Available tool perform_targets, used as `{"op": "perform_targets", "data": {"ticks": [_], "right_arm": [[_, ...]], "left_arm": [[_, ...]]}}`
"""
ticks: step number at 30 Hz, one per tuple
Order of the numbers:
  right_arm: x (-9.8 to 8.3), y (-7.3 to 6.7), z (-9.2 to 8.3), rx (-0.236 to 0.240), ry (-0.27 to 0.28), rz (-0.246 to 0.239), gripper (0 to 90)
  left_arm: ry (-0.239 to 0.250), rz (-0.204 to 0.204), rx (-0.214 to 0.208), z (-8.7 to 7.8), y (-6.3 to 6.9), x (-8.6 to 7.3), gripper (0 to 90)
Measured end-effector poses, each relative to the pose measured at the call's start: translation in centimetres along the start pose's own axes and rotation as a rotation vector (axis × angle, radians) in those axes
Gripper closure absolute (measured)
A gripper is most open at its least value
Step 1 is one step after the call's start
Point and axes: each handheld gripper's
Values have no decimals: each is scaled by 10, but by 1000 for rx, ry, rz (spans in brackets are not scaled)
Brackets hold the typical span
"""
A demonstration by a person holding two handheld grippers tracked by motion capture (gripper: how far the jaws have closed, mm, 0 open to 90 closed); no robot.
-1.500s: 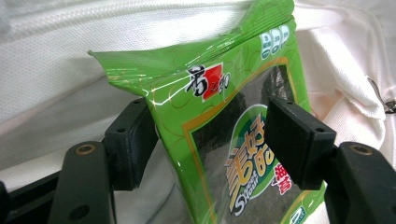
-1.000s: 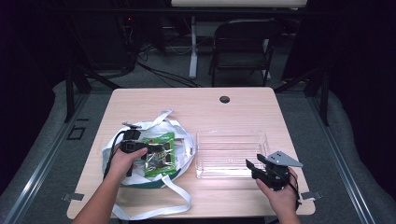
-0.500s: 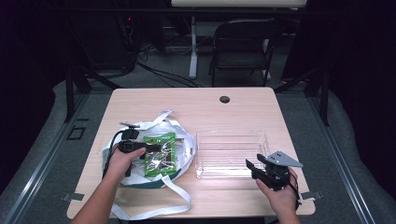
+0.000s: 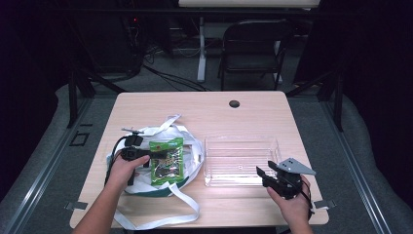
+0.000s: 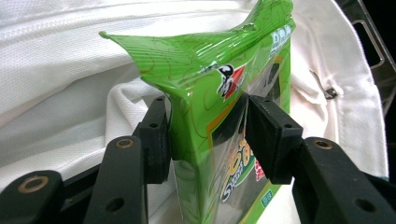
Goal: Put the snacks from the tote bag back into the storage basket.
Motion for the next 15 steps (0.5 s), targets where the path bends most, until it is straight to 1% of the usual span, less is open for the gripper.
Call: {"op": "perform_targets", "data": {"ticks": [5,7,11,12,15], "right_arm": [[0,0,0,-1,-3,-4,488],[0,-1,0,-2,-3,-4,488],[0,-1,0,-2,-2,-3,488],[0,-1,0,-2,-2,-3,488],[0,-1,0,0,-2,-3,488]], "left_arm": [[-4,27,-16,-2,1,-1,535],[-4,32,-20,-2,2,-2,537],[-8,60,-37,-3,2,-2,548],[-8,60,-37,-3,2,-2,550],[-11,78,-47,-5,2,-3,558]]}}
Point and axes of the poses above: each handheld gripper's, and its own axes: z roughly forward along the jaws, x roughly out of its top, y roughly to its right, and after that the axes turned 3 degrees about -z, right-handed
